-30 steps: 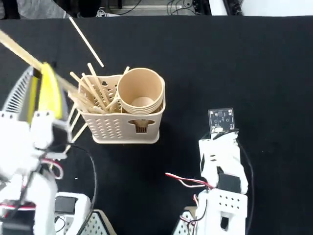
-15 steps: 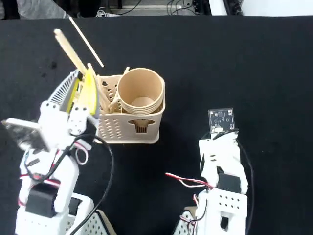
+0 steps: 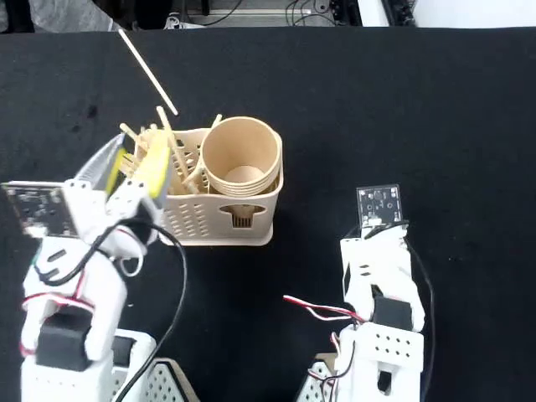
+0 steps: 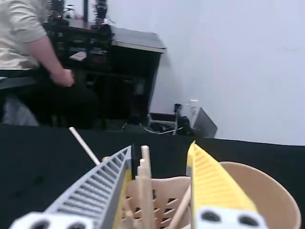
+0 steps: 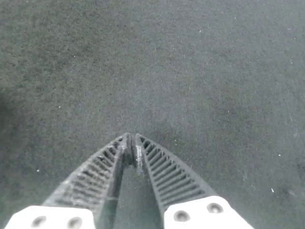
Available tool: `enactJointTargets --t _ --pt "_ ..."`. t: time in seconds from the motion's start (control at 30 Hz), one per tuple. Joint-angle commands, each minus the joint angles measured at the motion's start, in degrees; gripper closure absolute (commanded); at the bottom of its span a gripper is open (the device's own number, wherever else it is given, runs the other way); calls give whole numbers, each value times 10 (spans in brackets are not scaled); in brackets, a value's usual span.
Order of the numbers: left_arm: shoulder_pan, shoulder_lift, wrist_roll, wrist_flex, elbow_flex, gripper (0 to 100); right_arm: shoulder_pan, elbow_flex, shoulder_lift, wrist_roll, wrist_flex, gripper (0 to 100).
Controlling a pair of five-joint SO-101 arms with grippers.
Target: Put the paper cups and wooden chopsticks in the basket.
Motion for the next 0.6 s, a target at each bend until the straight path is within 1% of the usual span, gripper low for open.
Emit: enactJointTargets --t 0.0,0.07,0.17,0.33,0.4,0.5,0.57 --pt "-81 4 1 131 -152 805 4 -2 -8 -2 -11 986" --pt "-131 21 -2 191 -209 805 4 -2 -8 -2 -11 986" --pt "-207 90 -10 280 -279 804 4 -2 -8 -2 -11 986" --pt "-277 229 -31 368 -347 804 9 -22 -8 -2 -2 986" --pt "-319 267 -32 402 -365 804 14 -58 -8 -3 36 986" --pt "-380 308 -53 422 -369 804 37 -145 -6 -7 105 986" --pt "-408 325 -61 430 -369 804 29 -212 -4 -7 158 986"
